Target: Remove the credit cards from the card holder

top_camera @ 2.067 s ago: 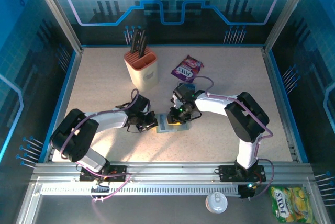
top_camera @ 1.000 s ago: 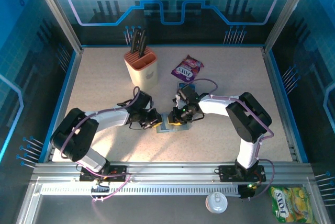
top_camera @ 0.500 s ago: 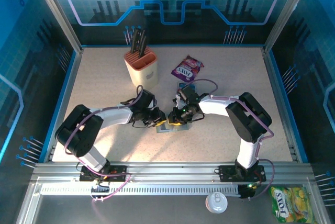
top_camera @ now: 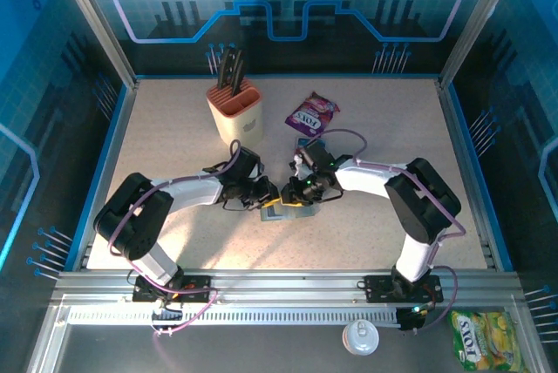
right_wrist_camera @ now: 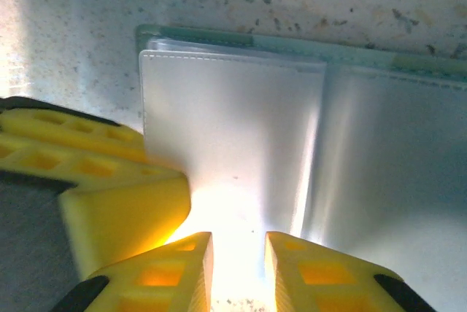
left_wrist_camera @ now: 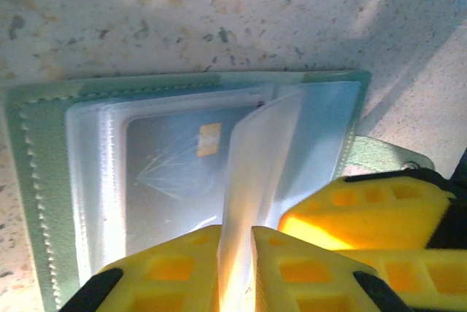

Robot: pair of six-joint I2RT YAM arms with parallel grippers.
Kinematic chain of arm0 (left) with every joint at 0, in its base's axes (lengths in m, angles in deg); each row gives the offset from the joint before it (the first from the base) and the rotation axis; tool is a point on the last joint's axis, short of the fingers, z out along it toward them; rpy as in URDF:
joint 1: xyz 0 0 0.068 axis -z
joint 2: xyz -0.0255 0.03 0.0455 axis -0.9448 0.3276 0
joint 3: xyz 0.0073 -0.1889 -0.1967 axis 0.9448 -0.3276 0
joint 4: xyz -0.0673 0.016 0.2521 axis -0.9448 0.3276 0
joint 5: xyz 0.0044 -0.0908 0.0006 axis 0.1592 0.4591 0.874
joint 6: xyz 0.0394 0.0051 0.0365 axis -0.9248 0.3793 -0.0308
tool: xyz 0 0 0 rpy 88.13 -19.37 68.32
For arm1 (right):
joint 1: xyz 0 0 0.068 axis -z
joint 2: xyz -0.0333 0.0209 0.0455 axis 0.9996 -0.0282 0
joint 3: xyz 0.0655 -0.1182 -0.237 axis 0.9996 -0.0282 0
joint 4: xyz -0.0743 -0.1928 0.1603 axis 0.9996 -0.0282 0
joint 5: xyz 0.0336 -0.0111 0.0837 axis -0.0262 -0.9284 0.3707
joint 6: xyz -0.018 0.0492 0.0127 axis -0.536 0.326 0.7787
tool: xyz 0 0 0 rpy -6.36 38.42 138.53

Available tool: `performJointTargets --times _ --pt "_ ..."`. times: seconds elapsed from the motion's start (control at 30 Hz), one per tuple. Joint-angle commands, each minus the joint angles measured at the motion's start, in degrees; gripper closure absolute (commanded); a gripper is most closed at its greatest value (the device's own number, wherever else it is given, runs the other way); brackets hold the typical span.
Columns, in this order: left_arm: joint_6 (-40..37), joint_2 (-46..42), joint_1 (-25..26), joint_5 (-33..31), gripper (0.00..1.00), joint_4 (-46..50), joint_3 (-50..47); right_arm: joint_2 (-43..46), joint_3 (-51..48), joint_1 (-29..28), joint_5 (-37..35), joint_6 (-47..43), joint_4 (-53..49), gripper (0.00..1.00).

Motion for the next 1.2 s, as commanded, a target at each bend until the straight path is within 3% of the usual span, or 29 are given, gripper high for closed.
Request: performJointTargets --times 0.0,0.87,1.17 --pt "0.00 0.00 0.32 1.11 0.82 1.15 1.83 3.87 1.56 0.92 -2.90 -2.21 -5.01 0.73" --pt "-1.25 10.67 5.29 3.05 0.84 1.73 14.13 12.16 -2.75 5.85 -6.23 -4.37 -8.98 0.72" --pt "-2.08 11.61 6.10 3.42 0.74 2.05 16.21 13.06 -2.70 6.14 -6.76 -4.23 -9.47 0.72"
